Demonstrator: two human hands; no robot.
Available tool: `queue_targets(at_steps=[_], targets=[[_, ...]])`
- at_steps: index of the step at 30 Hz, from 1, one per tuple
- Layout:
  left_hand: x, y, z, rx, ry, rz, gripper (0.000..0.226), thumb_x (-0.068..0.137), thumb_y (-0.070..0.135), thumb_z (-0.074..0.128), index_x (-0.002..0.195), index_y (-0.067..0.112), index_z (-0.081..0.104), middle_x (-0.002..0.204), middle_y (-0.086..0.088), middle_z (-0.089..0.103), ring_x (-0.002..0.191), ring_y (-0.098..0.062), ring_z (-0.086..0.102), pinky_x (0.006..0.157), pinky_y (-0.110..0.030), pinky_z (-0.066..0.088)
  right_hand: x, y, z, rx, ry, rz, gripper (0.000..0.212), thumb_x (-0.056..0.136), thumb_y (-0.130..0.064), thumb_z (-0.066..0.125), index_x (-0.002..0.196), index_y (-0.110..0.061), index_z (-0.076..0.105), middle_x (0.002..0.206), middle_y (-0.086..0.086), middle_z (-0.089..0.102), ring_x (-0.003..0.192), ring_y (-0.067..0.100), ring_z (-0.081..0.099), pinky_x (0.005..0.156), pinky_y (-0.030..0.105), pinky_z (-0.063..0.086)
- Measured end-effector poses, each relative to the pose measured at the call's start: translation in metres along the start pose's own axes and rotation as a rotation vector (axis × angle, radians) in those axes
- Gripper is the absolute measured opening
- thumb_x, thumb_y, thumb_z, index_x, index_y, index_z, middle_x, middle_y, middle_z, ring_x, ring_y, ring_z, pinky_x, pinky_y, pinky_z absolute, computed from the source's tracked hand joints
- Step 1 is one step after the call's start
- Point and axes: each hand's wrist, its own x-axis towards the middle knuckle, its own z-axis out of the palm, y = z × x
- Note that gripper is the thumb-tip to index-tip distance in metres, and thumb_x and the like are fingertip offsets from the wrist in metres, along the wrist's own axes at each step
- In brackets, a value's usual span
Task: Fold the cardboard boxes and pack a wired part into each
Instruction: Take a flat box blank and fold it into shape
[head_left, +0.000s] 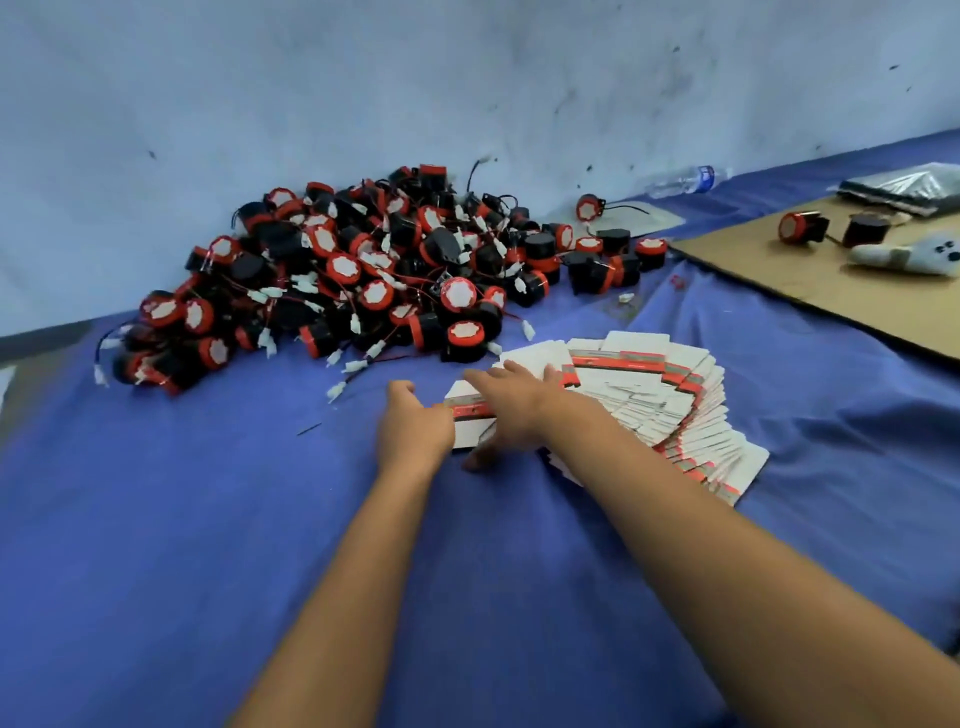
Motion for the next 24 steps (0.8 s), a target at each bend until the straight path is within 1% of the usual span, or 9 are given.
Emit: queue_targets(at_steps=[2,4,7,10,12,15,18,21,24], targets=[[0.01,0.008,0.004,-0.119,-0.059,-0.073,0.048,0.091,0.015,0.057,0.137,0.005,0.052,0.132,-0.014,0.063,0.121,-0.037,0.06,0.09,-0.041,0.049,0.008,-0.001,-0.005,0.012,0.006,-0.011,0.11,0.063,-0.062,0.088,0.151,-0.026,0.033,0.149,0.003,0.045,0.142,0.029,0.039,0.118,0.069,0.014],[0.016,0.015,0.007,-0.231,-0.097,-0.107,0.048,0.082,0.02,0.059,0.125,-0.003,0.059,0.123,-0.026,0.067,0.115,-0.042,0.064,0.082,-0.048,0.053,0.011,-0.005,-0.007,0.022,0.036,-0.045,0.108,0.061,-0.056,0.091,0.149,-0.025,0.038,0.144,0.002,0.048,0.135,0.028,0.046,0.115,0.061,0.029],[0.02,0.018,0.01,-0.262,-0.064,-0.122,0.055,0.076,0.025,0.06,0.124,-0.002,0.058,0.126,-0.03,0.062,0.112,-0.045,0.064,0.084,-0.054,0.057,0.013,-0.007,-0.002,0.073,0.093,-0.087,0.085,0.064,-0.049,0.092,0.134,-0.025,0.05,0.126,0.005,0.052,0.119,0.03,0.052,0.101,0.047,0.047],[0.02,0.014,0.0,-0.333,0.043,-0.128,0.027,0.086,0.027,0.065,0.104,0.007,0.063,0.109,-0.028,0.06,0.09,-0.041,0.065,0.07,-0.045,0.054,0.01,-0.011,0.006,0.109,0.16,-0.064,0.105,0.063,-0.059,0.089,0.149,-0.029,0.036,0.134,0.009,0.047,0.127,0.033,0.043,0.105,0.05,0.042],[0.018,0.004,-0.014,-0.58,0.072,-0.071,0.017,0.093,0.032,0.066,0.089,0.018,0.057,0.093,-0.011,0.058,0.081,-0.029,0.059,0.069,-0.039,0.05,0.007,-0.02,0.009,0.137,0.276,-0.039,0.119,0.06,-0.069,0.085,0.156,-0.029,0.026,0.141,0.008,0.042,0.134,0.033,0.037,0.11,0.053,0.036],[0.0,-0.02,-0.05,-0.848,-0.075,0.046,0.021,0.1,0.047,0.062,0.108,0.028,0.061,0.114,-0.002,0.066,0.101,-0.019,0.067,0.08,-0.031,0.055,0.008,-0.044,0.016,0.298,0.447,-0.029,0.116,0.062,-0.07,0.084,0.155,-0.027,0.028,0.142,0.007,0.041,0.134,0.03,0.038,0.111,0.05,0.034],[-0.011,-0.058,-0.074,-0.728,-0.049,0.103,0.039,0.093,0.056,0.065,0.118,0.026,0.065,0.117,0.005,0.069,0.1,-0.012,0.067,0.078,-0.028,0.051,0.013,-0.071,0.022,0.629,0.576,-0.037,0.088,0.077,-0.047,0.086,0.147,-0.02,0.041,0.132,0.007,0.05,0.121,0.026,0.049,0.097,0.036,0.043],[-0.013,-0.092,-0.089,-0.749,0.02,0.066,0.024,0.098,0.031,0.07,0.115,0.017,0.065,0.108,-0.004,0.069,0.09,-0.016,0.07,0.073,-0.027,0.054,0.02,-0.09,0.028,0.425,0.514,0.009,0.063,0.084,-0.043,0.08,0.132,-0.015,0.049,0.125,0.01,0.054,0.117,0.031,0.051,0.092,0.036,0.044],[-0.007,-0.106,-0.099,-0.724,0.107,0.096,0.01,0.099,0.022,0.069,0.106,0.015,0.067,0.102,-0.004,0.069,0.086,-0.016,0.072,0.068,-0.026,0.056,0.02,-0.083,0.03,0.083,0.383,0.159,0.074,0.078,-0.064,0.075,0.126,-0.014,0.048,0.13,0.01,0.054,0.125,0.033,0.045,0.094,0.044,0.045]])
